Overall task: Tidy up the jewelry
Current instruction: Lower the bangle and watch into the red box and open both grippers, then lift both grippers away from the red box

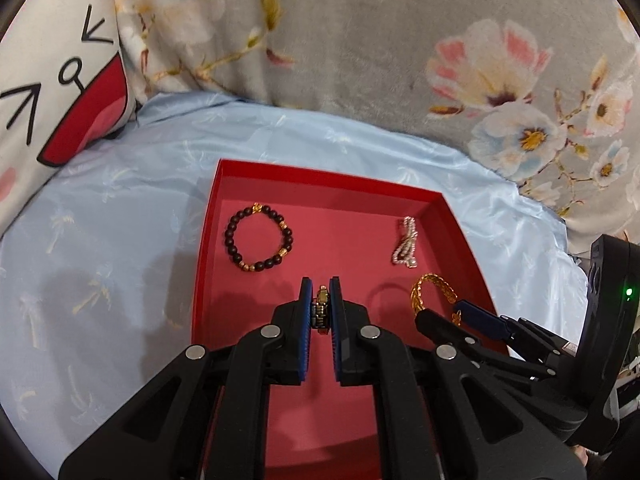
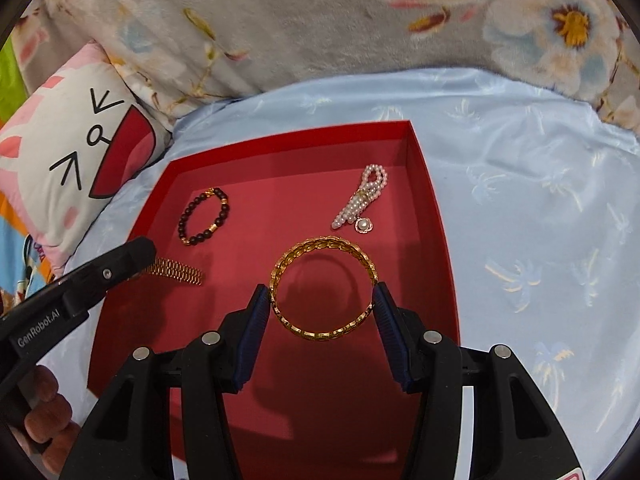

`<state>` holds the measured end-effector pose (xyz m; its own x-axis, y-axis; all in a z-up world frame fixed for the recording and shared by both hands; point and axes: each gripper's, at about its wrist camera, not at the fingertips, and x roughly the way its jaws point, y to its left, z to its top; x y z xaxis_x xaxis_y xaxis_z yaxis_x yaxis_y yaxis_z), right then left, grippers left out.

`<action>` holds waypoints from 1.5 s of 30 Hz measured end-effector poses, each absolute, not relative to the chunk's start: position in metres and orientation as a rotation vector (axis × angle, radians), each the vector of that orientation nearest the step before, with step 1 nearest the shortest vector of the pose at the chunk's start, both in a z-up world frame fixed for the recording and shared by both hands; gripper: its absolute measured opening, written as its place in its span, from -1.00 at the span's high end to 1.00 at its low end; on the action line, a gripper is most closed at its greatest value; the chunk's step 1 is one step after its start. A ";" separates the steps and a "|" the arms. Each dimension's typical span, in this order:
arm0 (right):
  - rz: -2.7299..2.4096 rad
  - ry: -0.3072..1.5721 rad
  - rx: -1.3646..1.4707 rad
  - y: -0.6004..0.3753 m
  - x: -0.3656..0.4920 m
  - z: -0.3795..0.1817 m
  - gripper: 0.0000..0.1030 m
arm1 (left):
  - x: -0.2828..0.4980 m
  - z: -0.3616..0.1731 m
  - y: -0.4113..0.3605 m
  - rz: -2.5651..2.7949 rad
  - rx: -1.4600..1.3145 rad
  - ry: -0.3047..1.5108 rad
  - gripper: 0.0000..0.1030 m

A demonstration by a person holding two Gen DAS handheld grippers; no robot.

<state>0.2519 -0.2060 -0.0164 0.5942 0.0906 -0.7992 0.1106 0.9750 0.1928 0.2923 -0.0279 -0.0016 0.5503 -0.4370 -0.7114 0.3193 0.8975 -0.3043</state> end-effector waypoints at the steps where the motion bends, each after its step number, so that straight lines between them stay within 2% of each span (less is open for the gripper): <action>1: -0.011 0.940 0.229 -0.205 0.253 -0.018 -0.01 | 0.294 -0.006 -0.028 -0.444 -0.145 0.888 0.85; 8: -0.037 0.936 0.164 -0.198 0.263 -0.021 -0.02 | 0.299 -0.019 -0.029 -0.399 -0.109 0.891 0.85; 10: -0.052 0.929 0.157 -0.199 0.265 -0.021 -0.03 | 0.299 -0.018 -0.026 -0.394 -0.120 0.867 0.75; 12: -0.060 0.924 0.161 -0.201 0.264 -0.019 -0.12 | 0.298 -0.012 -0.020 -0.372 -0.125 0.843 0.13; 13: -0.059 0.913 0.170 -0.202 0.262 -0.017 -0.13 | 0.297 -0.008 -0.017 -0.361 -0.129 0.826 0.06; 21: -0.053 0.822 0.182 -0.208 0.221 0.017 -0.22 | 0.270 0.031 0.019 -0.340 -0.148 0.742 0.06; 26: -0.044 0.796 0.203 -0.210 0.176 0.028 -0.23 | 0.238 0.038 0.034 -0.333 -0.154 0.734 0.05; 34: -0.074 0.785 0.205 -0.210 0.105 0.026 -0.23 | 0.174 0.023 0.035 -0.346 -0.108 0.764 -0.01; 36: -0.089 0.789 0.192 -0.209 0.087 0.022 -0.23 | 0.158 0.017 0.034 -0.360 -0.109 0.775 -0.11; 45: -0.116 0.875 0.193 -0.208 0.023 -0.012 -0.23 | 0.098 -0.011 0.019 -0.426 -0.072 0.847 -0.12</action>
<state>0.0232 -0.2077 -0.0119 0.6361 -0.0221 -0.7713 0.1800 0.9763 0.1205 0.0979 0.0188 -0.0115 0.5831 -0.3932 -0.7109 0.3368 0.9133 -0.2288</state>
